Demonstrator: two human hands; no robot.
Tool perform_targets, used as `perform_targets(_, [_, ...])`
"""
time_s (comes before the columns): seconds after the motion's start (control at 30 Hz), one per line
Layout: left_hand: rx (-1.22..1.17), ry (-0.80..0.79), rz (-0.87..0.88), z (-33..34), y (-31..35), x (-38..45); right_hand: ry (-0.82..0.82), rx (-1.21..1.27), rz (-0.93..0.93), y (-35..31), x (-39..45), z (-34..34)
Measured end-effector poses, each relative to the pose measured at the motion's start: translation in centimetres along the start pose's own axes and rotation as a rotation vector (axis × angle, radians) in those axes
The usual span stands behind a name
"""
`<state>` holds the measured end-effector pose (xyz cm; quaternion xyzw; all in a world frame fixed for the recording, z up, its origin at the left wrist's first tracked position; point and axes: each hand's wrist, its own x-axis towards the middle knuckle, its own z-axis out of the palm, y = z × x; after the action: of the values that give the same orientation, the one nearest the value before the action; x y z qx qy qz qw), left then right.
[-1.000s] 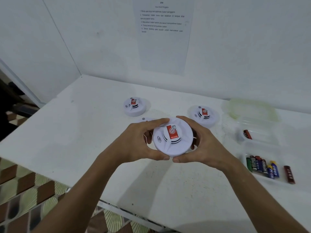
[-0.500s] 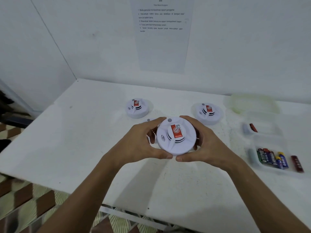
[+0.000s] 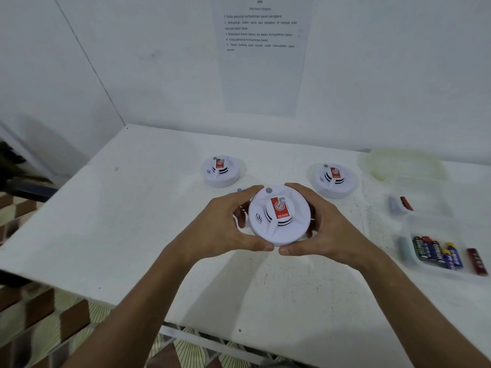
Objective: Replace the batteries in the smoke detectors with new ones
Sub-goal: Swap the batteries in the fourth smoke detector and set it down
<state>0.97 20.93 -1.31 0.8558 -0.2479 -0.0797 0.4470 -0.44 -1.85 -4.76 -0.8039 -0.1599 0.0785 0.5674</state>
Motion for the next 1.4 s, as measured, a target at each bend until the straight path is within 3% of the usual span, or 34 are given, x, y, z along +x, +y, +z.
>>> perform_targets(1.4, [-0.023,-0.013,-0.003,-0.5,0.0,0.6,0.000,-0.030,-0.003,0.2,1.4,-0.2])
